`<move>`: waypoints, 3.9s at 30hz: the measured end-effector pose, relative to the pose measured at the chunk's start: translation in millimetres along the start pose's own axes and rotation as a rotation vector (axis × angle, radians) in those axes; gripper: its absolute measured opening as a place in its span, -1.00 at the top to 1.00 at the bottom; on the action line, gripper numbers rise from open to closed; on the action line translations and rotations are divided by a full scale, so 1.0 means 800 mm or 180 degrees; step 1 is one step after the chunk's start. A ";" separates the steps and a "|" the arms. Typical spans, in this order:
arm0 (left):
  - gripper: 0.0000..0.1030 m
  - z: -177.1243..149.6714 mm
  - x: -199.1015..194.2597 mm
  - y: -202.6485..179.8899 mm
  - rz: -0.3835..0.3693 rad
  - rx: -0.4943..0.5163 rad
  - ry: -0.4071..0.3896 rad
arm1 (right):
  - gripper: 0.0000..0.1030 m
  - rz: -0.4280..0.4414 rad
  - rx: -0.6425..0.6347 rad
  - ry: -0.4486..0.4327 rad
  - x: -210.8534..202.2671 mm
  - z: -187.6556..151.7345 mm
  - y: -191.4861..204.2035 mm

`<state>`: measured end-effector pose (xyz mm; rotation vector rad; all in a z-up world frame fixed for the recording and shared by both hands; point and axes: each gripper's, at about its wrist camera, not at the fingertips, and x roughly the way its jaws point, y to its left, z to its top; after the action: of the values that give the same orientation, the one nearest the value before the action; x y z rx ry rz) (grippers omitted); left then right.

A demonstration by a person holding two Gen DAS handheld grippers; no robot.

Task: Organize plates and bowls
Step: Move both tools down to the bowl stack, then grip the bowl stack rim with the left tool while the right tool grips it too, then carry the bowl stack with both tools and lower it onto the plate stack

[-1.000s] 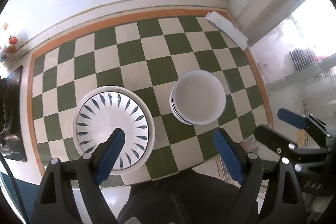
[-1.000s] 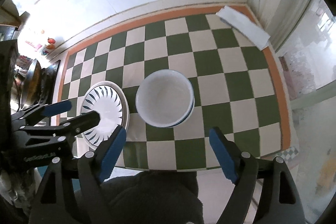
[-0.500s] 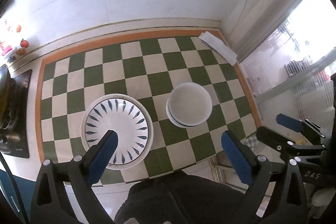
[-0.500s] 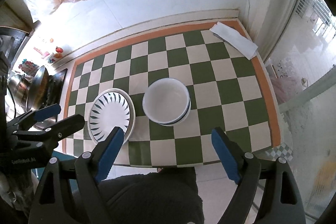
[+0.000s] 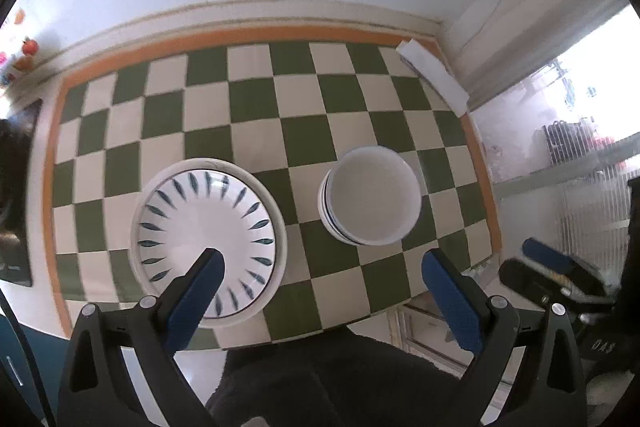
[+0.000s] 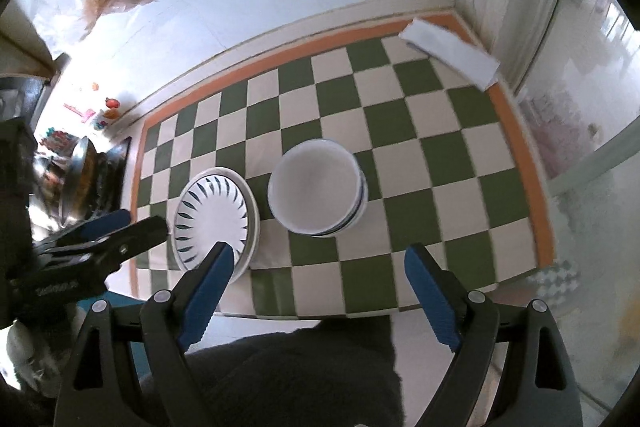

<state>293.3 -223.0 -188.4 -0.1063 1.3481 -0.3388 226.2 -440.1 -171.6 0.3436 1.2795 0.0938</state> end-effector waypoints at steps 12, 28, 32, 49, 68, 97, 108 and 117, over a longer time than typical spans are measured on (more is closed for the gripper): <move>-0.97 0.063 0.130 0.011 -0.0017 0.0016 0.0544 | -0.74 0.0218 0.0468 0.0363 0.133 0.029 -0.062; -0.39 0.093 0.271 -0.005 -0.0195 0.0366 0.1402 | -0.63 0.0815 0.0934 0.0843 0.270 0.036 -0.108; -0.08 0.093 0.276 -0.003 -0.0549 0.0285 0.1462 | -0.32 0.1002 0.1019 0.0936 0.300 0.035 -0.110; -0.07 0.084 0.243 0.006 -0.0428 0.0300 0.1165 | 0.02 0.1300 0.1035 0.0925 0.322 0.046 -0.099; -0.07 0.079 0.131 0.100 -0.0355 -0.0223 0.0680 | 0.06 0.1379 0.0355 0.1061 0.283 0.093 0.027; -0.07 -0.001 0.135 0.258 -0.0342 -0.1185 0.0692 | 0.09 0.1319 -0.0302 0.1706 0.380 0.043 0.173; -0.07 0.001 0.137 0.257 -0.0324 -0.1176 0.0714 | 0.09 0.1290 -0.0324 0.1723 0.383 0.049 0.182; -0.07 0.004 0.131 0.253 -0.0255 -0.1152 0.0703 | 0.08 0.1175 -0.0354 0.1766 0.380 0.050 0.187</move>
<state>351.5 -63.3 -340.4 -0.4358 1.6173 -0.1735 370.7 -227.9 -396.7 0.4742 1.7358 0.6059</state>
